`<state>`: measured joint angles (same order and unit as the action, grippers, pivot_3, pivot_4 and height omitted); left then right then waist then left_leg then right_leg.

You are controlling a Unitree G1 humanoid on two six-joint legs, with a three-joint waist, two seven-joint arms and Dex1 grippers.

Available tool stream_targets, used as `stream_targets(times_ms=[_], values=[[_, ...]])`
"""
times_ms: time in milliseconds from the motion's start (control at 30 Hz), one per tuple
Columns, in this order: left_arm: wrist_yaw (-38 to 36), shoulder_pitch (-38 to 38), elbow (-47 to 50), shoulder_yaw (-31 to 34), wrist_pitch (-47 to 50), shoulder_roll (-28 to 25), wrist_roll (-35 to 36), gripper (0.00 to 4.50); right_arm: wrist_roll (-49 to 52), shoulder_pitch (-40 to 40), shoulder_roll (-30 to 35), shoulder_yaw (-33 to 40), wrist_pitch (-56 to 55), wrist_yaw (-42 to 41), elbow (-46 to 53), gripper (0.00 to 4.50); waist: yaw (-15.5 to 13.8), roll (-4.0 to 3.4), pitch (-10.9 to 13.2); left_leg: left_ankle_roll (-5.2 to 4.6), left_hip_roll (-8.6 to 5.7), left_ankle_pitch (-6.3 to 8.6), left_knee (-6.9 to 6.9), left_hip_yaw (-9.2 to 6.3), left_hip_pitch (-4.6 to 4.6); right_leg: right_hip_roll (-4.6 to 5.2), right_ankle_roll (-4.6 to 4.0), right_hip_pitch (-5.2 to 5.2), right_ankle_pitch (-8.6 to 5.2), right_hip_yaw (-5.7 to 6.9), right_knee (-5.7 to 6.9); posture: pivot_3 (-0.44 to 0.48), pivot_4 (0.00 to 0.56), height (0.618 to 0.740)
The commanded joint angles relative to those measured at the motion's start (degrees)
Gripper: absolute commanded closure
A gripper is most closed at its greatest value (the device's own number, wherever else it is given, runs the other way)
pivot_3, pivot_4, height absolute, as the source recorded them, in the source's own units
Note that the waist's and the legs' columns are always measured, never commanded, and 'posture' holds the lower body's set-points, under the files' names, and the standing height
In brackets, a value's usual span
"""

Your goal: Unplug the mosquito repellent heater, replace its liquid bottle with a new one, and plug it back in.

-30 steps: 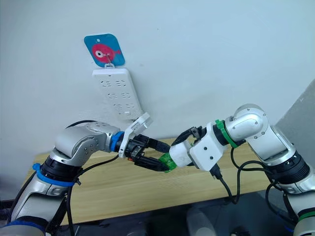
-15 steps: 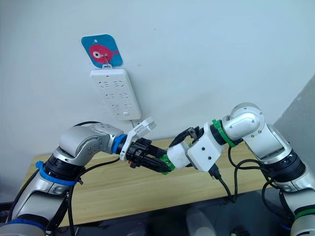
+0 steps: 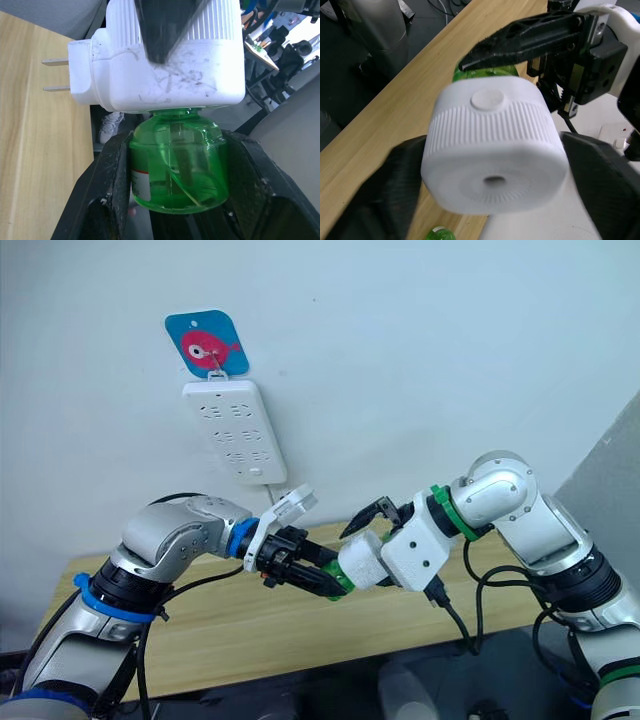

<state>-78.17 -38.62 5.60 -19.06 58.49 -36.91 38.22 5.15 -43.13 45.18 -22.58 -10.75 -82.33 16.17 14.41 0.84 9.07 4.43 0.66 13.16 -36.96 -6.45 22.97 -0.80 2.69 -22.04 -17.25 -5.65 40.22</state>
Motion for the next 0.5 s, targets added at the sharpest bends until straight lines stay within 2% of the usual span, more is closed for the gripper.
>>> stream_targets(times_ms=[33,200,300,367,467,500], values=[[-0.7,-0.1,0.0,1.5,-1.5,0.0,0.6,2.24,-1.0,0.6,1.2,1.9,-3.7,0.3,-0.5,0.00,0.0,0.01,0.0,0.00,-0.01,0.00,0.00,0.00,0.00,0.00,0.00,0.00,0.00,0.00,0.00,-0.269,0.069,0.740],[1.5,2.2,-1.0,4.4,-5.4,1.1,0.1,2.24,-2.6,4.9,6.6,5.9,-5.9,1.8,-3.5,0.00,-0.1,0.00,-0.1,0.00,-0.01,0.00,0.00,0.01,0.00,0.01,0.00,0.00,0.00,-0.01,0.02,-0.267,0.071,0.740],[5.8,5.2,-0.9,8.5,-9.8,4.0,0.3,2.24,-3.5,9.4,11.0,10.2,-4.1,4.5,-4.9,0.00,-0.2,0.02,-0.1,0.00,-0.05,0.00,-0.01,0.01,0.00,0.08,0.00,0.01,0.00,-0.02,0.01,-0.269,0.075,0.740],[11.8,8.3,-0.4,11.5,-17.0,8.1,-2.2,2.24,-3.0,14.7,13.6,15.0,1.0,7.8,-4.0,0.00,-0.4,0.00,-0.1,-0.01,-0.05,0.00,-0.03,0.01,0.00,0.10,0.00,0.03,0.00,-0.02,0.00,-0.269,0.076,0.740],[15.3,12.1,1.4,13.0,-23.7,11.2,-4.7,2.24,-1.0,22.2,15.3,21.4,9.9,11.6,0.1,0.00,-0.4,-0.01,-0.1,-0.01,-0.09,0.01,-0.02,0.04,-0.05,0.12,0.00,0.09,0.00,-0.05,-0.02,-0.275,0.078,0.740],[16.4,13.8,2.5,13.3,-25.9,12.5,-5.1,2.24,1.3,25.9,14.5,24.5,16.1,13.7,3.5,0.00,-0.3,-0.02,-0.1,-0.01,-0.10,0.01,-0.01,0.06,-0.07,0.11,0.00,0.11,0.00,-0.08,-0.02,-0.275,0.078,0.740]])
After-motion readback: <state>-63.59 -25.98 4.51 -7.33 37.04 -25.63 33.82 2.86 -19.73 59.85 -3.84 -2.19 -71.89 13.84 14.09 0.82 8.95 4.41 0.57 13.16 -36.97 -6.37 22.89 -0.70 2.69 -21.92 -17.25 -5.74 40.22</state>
